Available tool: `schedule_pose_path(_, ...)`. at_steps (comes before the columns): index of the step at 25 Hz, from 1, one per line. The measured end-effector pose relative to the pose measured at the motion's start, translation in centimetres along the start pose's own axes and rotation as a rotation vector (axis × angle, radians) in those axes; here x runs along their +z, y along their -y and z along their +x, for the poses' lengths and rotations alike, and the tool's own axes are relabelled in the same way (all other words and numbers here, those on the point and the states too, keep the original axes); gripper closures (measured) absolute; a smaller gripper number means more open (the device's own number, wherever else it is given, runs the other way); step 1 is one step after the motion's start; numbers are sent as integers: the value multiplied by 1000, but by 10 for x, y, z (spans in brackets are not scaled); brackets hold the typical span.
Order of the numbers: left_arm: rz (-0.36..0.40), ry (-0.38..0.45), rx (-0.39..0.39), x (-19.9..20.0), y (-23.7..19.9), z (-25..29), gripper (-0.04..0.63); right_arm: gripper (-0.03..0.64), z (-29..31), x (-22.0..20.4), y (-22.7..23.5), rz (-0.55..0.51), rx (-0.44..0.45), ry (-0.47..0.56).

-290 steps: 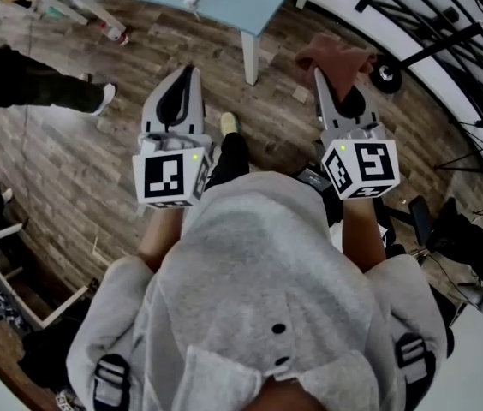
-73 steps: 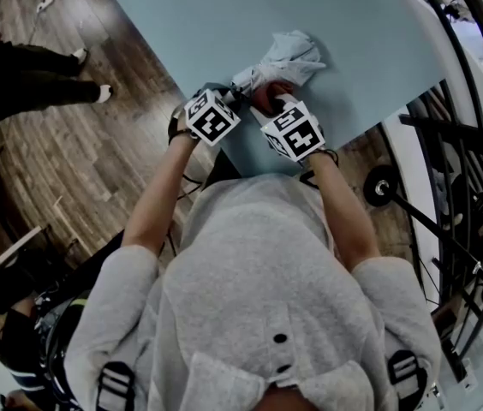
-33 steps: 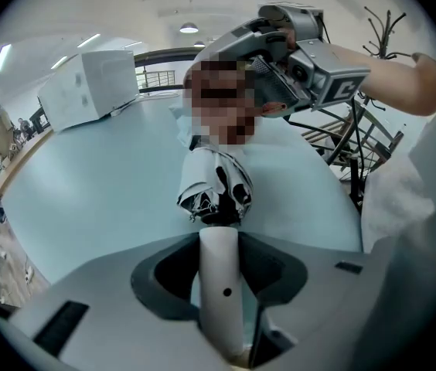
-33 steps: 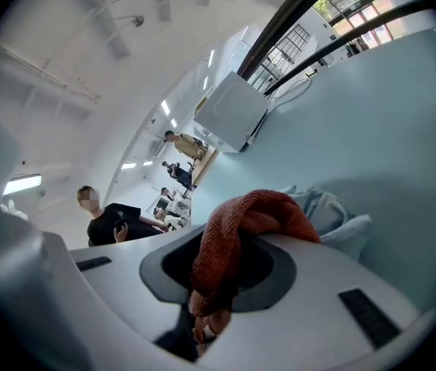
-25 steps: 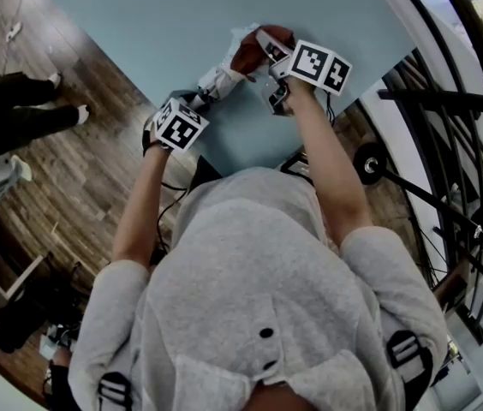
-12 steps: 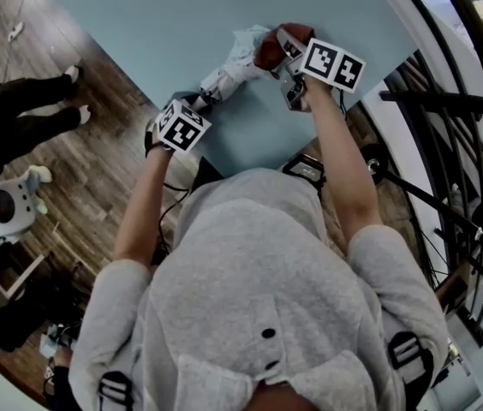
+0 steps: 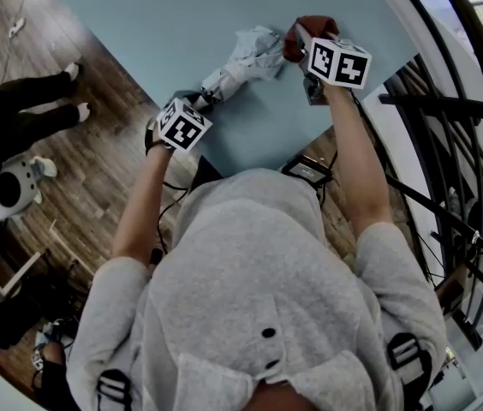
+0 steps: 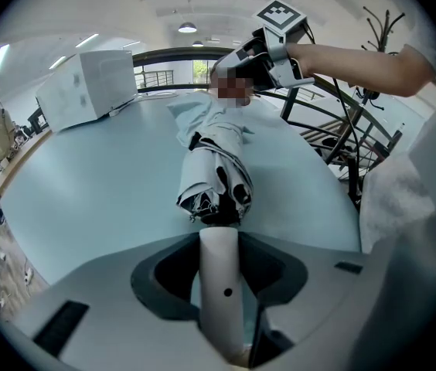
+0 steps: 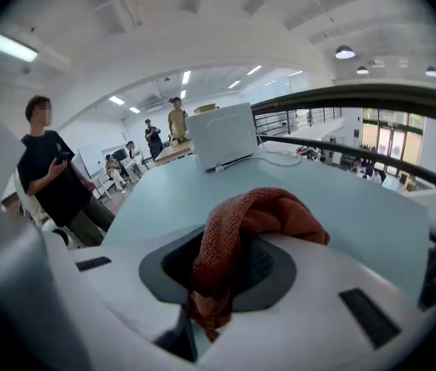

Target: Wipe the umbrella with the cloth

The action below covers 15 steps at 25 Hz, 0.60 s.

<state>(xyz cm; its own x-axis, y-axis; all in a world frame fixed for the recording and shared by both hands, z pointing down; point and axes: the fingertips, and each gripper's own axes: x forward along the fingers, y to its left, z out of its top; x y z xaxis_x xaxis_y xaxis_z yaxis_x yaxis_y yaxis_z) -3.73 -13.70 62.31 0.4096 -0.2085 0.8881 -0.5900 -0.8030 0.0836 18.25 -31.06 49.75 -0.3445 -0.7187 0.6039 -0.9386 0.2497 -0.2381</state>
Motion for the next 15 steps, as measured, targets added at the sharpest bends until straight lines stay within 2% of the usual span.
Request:
schedule_pose_path(9,-2,4,2,-2,-1,0,434,538,6,19,-7,-398,-75,-32)
schedule_pose_path(15,-1,8,4,-1,-1,-1,434,538,20,2,-34,-523,-7,-117)
